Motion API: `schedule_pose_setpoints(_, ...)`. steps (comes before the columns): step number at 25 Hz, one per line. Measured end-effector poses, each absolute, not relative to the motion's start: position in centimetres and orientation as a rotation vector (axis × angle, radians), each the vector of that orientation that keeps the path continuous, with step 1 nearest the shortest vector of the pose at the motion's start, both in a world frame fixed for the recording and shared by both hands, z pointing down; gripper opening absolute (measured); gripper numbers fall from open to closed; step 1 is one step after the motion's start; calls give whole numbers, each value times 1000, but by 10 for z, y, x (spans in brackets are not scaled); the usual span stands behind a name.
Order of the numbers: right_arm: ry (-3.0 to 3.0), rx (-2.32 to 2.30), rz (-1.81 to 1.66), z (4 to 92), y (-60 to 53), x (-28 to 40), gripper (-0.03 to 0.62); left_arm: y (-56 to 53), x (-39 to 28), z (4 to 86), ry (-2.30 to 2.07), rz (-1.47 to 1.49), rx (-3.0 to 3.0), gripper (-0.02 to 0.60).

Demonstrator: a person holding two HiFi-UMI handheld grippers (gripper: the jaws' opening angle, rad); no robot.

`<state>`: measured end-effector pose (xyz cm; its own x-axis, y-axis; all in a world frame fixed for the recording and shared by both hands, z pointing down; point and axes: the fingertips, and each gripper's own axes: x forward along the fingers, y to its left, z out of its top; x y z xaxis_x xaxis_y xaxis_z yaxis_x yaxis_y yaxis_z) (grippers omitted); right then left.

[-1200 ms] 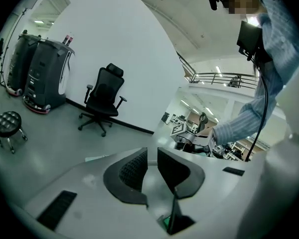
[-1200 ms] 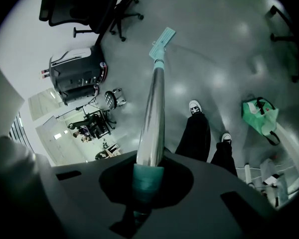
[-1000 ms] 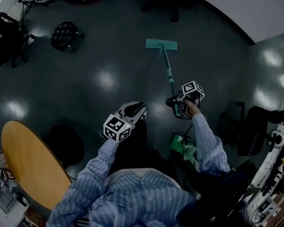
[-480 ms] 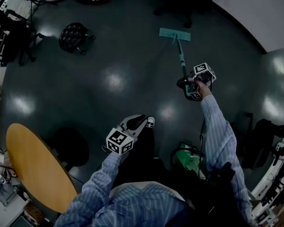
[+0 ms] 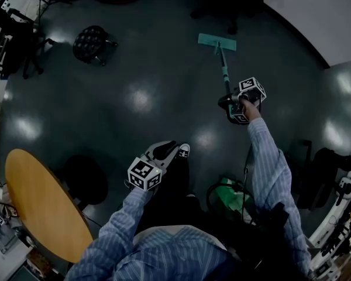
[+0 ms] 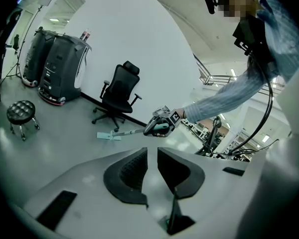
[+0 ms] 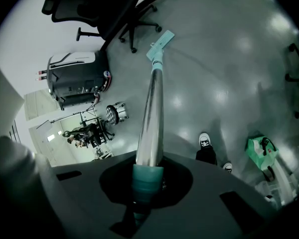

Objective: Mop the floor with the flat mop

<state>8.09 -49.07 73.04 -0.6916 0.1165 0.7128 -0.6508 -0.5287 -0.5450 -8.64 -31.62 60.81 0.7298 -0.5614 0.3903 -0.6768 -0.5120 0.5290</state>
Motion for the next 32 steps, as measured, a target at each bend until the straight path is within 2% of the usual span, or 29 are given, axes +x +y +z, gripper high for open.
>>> schedule_pose_setpoints(13, -1155, 811, 2278, 723, -319, 92, 11, -251, -55, 582, -837, 227, 2346, 64)
schedule_pose_setpoints(32, -1133, 757, 2349, 711, 12, 103, 9, -48, -24, 561, -830, 187, 2412, 64)
